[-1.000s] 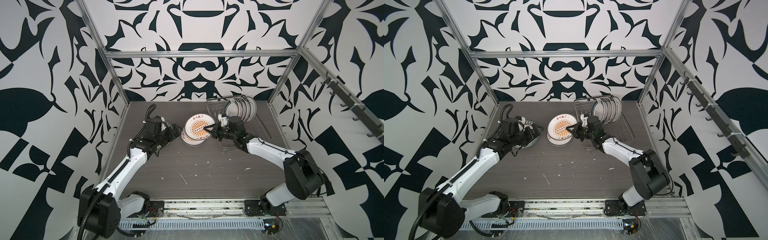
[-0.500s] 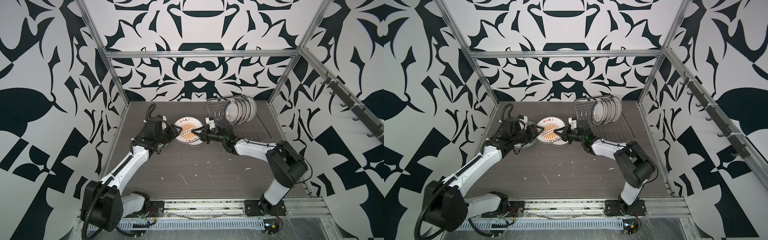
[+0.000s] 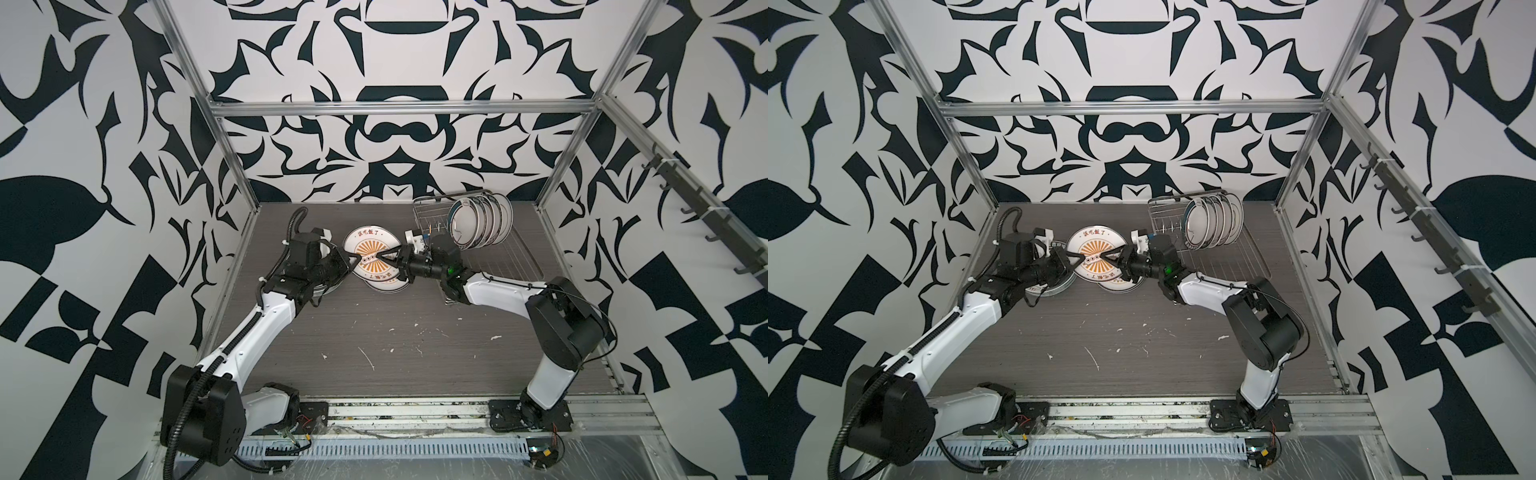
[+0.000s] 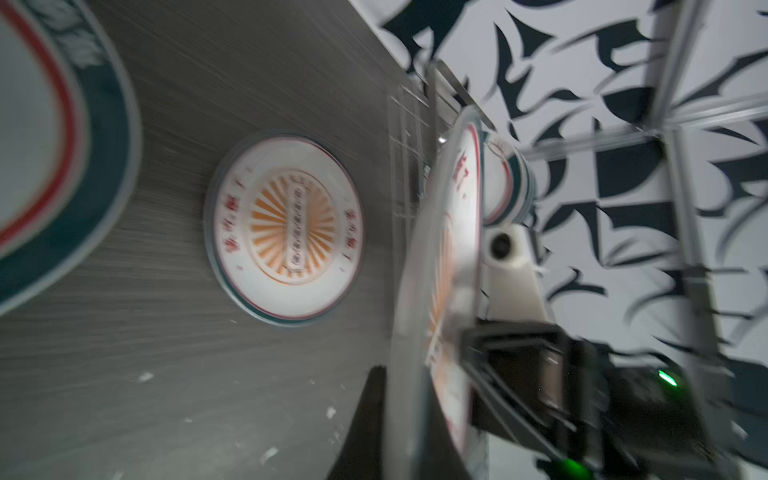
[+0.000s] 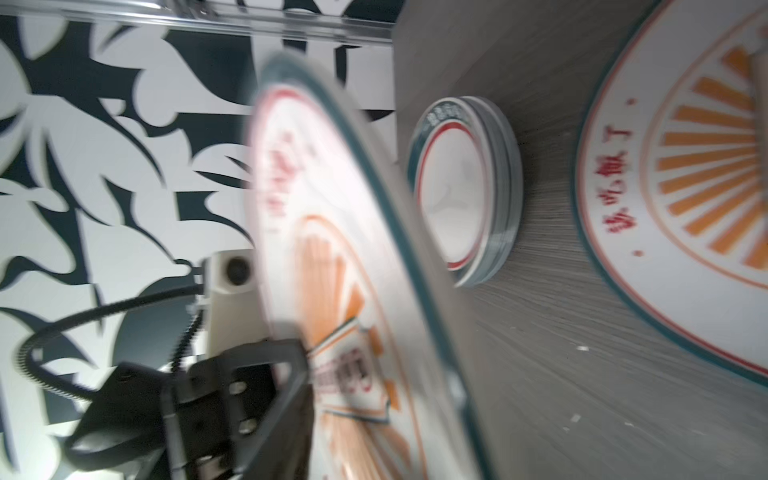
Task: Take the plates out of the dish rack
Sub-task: 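Grasp the sunburst plate rim with left gripper while right gripper releases and withdraws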
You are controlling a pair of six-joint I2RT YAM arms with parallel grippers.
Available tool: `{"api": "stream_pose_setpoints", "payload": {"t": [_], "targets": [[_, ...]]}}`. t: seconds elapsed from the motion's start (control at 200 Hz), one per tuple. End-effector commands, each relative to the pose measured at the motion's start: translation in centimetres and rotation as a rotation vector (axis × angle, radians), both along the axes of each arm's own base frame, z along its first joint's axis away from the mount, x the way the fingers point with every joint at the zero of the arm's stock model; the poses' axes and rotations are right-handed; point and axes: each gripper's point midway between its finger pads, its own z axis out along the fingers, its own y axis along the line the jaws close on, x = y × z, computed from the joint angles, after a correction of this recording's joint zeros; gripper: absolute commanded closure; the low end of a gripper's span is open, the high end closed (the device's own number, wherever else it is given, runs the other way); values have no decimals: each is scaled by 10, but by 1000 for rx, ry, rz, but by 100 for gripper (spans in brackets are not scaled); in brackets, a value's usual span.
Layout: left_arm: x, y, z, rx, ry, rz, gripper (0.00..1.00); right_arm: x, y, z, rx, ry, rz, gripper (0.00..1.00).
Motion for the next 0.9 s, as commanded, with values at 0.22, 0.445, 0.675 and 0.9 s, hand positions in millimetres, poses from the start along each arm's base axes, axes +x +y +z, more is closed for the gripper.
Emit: {"api": "stream_pose_setpoints", "payload": {"t": [0.22,0.445,0.675,0.9], "targets": [[-18,21,16,24,25,-9,100,9,-26,71,-201,-268,27,4],[-16,27,9,59,80,14,100,20,-125,79,-908,-427,-112,1],[3,28,-20,108,136,34,100,8,-199,95,-1211,-492,-228,1],[25,20,-58,169,222,19,100,-8,-232,88,-1229,-445,-291,1]]}}
